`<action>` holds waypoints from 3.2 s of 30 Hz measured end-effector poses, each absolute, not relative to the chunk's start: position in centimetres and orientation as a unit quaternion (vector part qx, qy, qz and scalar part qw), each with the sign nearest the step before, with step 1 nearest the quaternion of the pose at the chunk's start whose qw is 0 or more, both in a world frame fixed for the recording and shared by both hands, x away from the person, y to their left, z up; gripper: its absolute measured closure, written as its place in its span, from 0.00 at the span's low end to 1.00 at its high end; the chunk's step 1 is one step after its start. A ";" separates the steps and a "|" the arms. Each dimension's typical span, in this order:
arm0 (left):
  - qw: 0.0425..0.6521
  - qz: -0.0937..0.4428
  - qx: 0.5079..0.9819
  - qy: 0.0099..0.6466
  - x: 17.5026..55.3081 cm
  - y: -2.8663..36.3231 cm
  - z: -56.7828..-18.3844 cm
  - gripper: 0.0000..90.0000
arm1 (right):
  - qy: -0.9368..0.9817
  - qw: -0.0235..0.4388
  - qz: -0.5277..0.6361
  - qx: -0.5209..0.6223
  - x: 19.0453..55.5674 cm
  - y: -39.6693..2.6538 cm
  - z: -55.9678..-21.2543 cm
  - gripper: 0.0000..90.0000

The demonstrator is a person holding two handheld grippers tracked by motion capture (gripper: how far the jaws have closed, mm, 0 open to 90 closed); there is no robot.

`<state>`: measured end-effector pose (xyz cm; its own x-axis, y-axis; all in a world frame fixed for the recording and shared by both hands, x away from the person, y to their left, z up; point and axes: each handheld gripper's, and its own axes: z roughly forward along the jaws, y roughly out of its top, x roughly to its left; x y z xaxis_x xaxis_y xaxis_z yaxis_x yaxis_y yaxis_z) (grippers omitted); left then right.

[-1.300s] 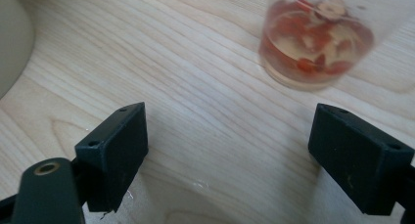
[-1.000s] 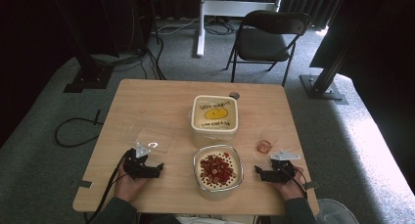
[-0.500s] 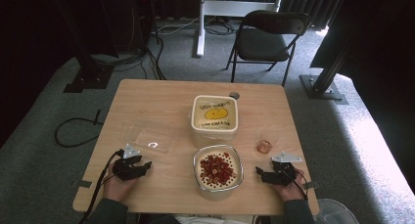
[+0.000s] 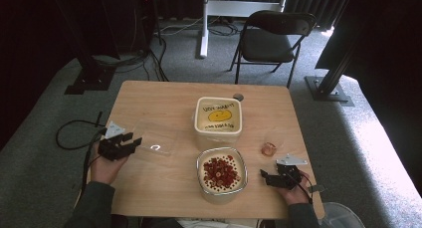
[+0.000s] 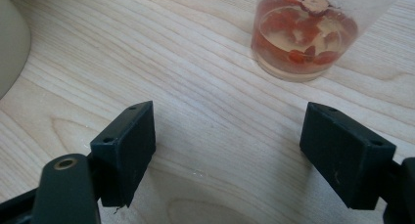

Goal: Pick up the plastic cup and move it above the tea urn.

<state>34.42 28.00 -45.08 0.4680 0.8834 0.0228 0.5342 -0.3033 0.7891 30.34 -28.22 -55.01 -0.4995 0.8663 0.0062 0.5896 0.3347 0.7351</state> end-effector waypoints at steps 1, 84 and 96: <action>0.367 0.243 0.772 0.459 35.1 28.0 -44.7 0.63 | 0.792 0.198 0.349 0.459 30.3 -28.2 -55.0 0.22; 0.454 0.228 0.741 0.440 44.4 17.3 -32.1 0.97 | 0.792 0.198 0.349 0.460 30.3 -28.2 -55.0 0.23; 0.482 0.205 0.749 0.406 45.0 14.2 -32.6 0.73 | 0.792 0.199 0.349 0.460 30.3 -28.2 -55.0 0.23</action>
